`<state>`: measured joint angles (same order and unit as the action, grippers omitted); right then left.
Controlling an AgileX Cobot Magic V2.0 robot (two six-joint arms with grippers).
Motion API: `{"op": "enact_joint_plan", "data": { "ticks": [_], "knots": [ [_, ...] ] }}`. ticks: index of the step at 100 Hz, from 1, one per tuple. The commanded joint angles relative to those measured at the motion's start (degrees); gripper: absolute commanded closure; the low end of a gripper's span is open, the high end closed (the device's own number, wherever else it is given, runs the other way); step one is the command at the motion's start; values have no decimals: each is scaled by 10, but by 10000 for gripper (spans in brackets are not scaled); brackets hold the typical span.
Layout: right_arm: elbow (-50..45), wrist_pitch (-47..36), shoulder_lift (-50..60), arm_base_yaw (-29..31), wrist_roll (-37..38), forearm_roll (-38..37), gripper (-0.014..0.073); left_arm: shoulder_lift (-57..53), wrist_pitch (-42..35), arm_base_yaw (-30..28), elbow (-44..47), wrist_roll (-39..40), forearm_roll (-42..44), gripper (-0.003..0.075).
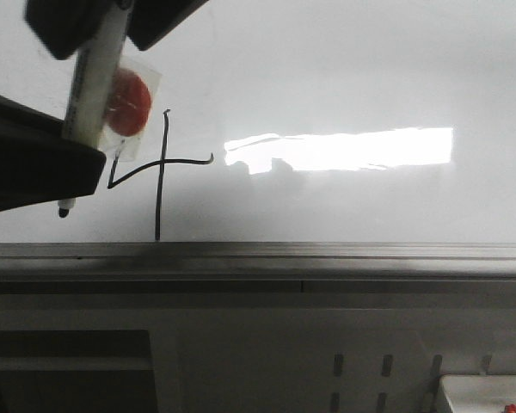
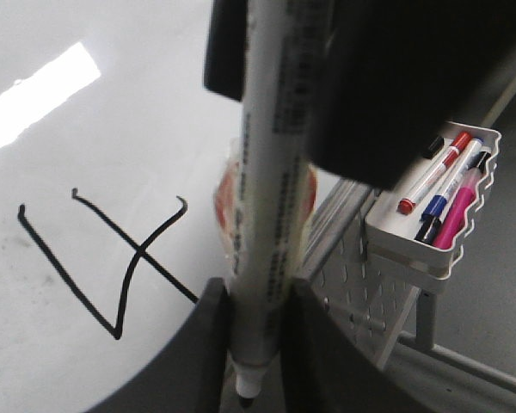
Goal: Write number 4 on whiteboard
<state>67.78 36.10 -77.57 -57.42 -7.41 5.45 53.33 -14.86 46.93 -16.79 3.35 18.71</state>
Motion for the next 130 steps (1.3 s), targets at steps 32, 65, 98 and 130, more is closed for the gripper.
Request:
{"op": "enact_joint_plan", "data": {
  "ticks": [32,65,98,130],
  "knots": [
    [52,-53,61,42,-2,-10,-34,-3,34,-69,-18,10,-348,741],
    [52,-52,71,42,-2,-10,-34,44,140,-128,-71,10,-391,741],
    [52,-38,71,42,-2,-9,-34,87,144,-128,-90,10,-398,741],
    [52,-34,71,42,-2,-9,-34,84,139,-128,-90,10,-404,601]
  ]
}}
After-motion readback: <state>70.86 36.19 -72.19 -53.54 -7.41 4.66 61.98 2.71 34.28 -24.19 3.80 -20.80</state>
